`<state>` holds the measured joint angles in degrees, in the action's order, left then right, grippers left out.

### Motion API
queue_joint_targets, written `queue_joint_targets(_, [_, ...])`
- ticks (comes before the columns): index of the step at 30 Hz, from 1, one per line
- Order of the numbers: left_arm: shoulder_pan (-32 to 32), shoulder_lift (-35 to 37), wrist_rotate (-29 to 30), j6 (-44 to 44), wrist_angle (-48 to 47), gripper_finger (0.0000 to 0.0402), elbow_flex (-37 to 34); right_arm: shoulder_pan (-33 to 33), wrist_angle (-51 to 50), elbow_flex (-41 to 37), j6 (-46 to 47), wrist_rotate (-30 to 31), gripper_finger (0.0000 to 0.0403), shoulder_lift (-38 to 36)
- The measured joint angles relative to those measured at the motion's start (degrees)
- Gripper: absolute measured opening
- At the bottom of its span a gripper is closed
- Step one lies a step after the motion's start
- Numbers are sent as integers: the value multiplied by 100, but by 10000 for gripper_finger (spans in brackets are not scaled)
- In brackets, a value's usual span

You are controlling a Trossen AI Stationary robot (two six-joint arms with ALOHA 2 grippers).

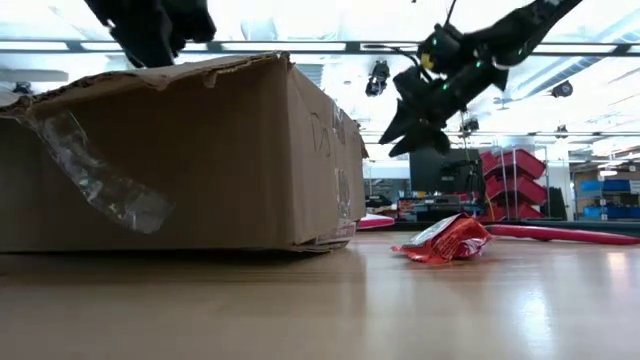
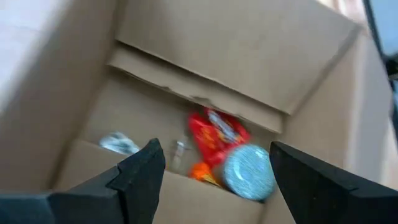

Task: Unpack boxes
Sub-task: Open the zip bag

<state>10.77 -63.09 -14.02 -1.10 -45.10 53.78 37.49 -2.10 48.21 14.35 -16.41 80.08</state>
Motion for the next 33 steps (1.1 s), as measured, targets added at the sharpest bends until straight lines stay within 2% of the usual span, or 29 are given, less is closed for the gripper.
queue_joint_targets(4, [503, 21, -4, -110, 441, 274, 0, 575, 610, 0, 287, -62, 176, 434])
queue_joint_targets(9, [859, 21, -184, -63, 1177, 274, 0, 980, 1114, 104, 743, -500, 185, 1250])
queue_joint_targets(13, [928, 24, -195, 92, 1422, 274, 0, 1052, 1143, 570, 824, -818, 211, 1941])
queue_joint_targets(17, [928, 24, -199, 222, 1418, 274, 0, 1074, 1127, 1205, 745, -852, 240, 2542])
queue_joint_targets(20, [928, 34, -199, 439, 1417, 274, 0, 1161, 810, 1758, 627, -760, 257, 2907])
queue_joint_targets(26, [928, 99, -262, 633, 1407, 274, 0, 1338, -606, 2700, 13, -550, 267, 3340])
queue_joint_targets(30, [939, 107, -252, 554, 1401, 274, 0, 1391, -1439, 2933, -203, -520, 262, 3363])
queue_joint_targets(33, [939, 91, -171, 398, 1405, 274, 0, 1394, -1651, 2933, -209, -514, 256, 3363])
